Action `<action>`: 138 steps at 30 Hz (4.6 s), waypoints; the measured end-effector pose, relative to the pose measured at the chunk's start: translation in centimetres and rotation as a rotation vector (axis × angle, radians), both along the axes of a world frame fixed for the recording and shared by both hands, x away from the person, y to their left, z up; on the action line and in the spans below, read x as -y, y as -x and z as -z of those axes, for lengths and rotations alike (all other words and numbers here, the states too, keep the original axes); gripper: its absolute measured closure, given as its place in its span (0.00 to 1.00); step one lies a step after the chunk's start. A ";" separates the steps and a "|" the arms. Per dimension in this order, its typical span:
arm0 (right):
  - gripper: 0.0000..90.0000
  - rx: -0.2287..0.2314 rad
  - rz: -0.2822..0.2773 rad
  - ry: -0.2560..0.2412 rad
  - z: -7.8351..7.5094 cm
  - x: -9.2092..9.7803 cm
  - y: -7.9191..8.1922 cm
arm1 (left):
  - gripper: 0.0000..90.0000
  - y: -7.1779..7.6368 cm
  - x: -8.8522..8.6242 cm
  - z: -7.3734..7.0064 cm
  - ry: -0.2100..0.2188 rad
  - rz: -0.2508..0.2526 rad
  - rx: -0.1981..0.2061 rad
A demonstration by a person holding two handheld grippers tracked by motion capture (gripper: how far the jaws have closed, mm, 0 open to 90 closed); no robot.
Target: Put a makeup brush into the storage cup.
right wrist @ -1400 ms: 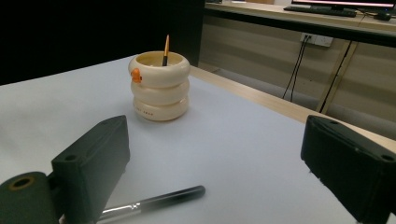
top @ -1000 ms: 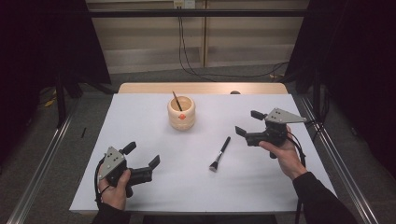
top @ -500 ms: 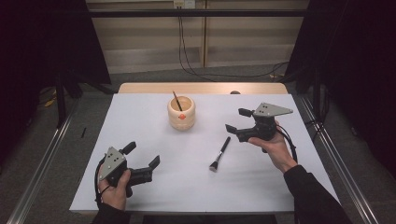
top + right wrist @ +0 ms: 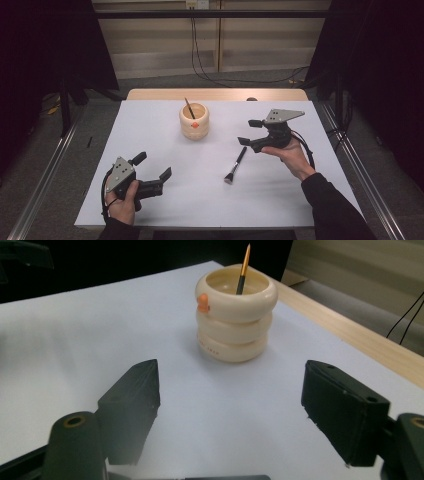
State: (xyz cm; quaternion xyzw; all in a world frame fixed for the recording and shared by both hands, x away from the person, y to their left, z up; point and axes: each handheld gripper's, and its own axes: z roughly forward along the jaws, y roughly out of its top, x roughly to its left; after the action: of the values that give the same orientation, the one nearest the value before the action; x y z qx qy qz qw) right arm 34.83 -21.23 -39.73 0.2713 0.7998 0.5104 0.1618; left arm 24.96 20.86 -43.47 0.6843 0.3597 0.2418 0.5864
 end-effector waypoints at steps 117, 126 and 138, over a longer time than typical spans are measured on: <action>0.88 -0.407 -0.418 0.777 5.4 -6.6 -4.4 | 0.01 -0.2 -0.1 0.2 -0.017 0.015 0.003; 0.89 -0.431 -0.398 0.753 5.4 -6.5 -4.6 | 0.01 -0.3 -0.1 0.2 -0.023 0.012 -0.001; 0.89 -0.456 -0.380 0.732 5.4 -6.2 -4.7 | 0.01 -0.1 0.3 0.3 -0.018 0.027 -0.013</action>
State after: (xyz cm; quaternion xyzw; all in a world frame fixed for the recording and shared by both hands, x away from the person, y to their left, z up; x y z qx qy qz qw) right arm 39.58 -15.08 -45.11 0.1503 0.9778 0.1428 -0.0294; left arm 25.09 20.59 -43.73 0.6960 0.3520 0.2325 0.5811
